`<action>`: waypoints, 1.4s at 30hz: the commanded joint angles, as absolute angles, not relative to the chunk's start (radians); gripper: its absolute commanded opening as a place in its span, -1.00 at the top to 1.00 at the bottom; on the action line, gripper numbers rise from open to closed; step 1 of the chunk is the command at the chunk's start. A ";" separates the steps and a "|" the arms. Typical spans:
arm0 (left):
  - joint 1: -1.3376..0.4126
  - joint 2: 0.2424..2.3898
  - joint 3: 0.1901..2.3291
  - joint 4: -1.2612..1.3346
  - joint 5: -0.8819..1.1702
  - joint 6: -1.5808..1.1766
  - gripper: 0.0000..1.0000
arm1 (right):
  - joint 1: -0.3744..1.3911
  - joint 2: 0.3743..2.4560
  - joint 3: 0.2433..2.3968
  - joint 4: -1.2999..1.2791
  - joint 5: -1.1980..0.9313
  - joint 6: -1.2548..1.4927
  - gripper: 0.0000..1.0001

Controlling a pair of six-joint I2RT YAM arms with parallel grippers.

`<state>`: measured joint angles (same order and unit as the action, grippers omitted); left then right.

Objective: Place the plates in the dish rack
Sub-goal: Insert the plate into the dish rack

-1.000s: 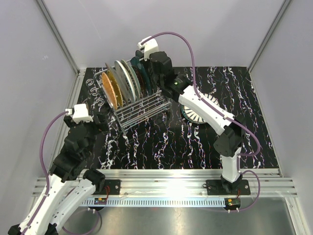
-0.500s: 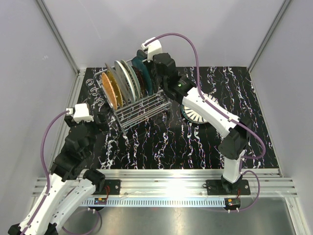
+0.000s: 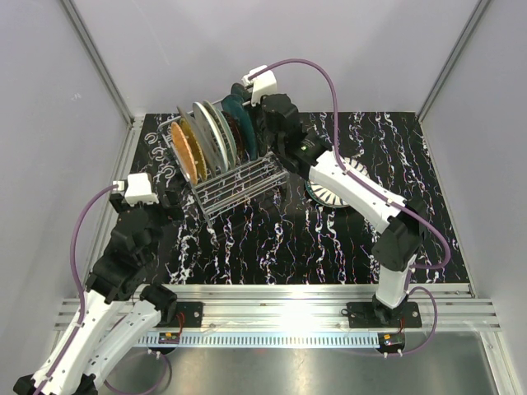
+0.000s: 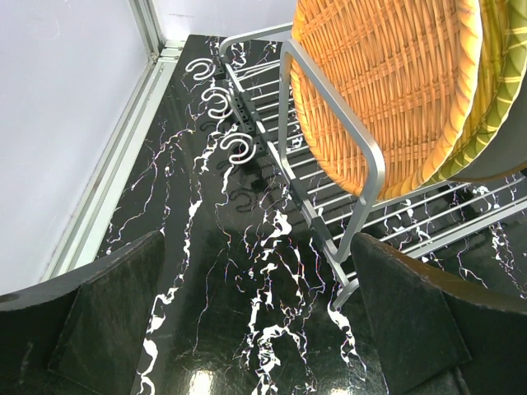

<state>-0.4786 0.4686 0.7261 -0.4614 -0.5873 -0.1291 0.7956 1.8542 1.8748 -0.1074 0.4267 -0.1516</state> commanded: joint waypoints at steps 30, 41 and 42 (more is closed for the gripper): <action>-0.477 0.477 0.723 -0.413 -0.580 -0.126 -0.98 | 0.805 1.809 1.772 -0.046 0.403 -0.087 0.94; -0.479 0.483 0.723 -0.414 -0.584 -0.124 -0.98 | 0.839 1.838 1.832 -0.080 0.439 -0.201 0.95; -0.479 0.483 0.723 -0.414 -0.584 -0.126 -0.98 | 0.842 1.842 1.835 -0.078 0.448 -0.212 0.95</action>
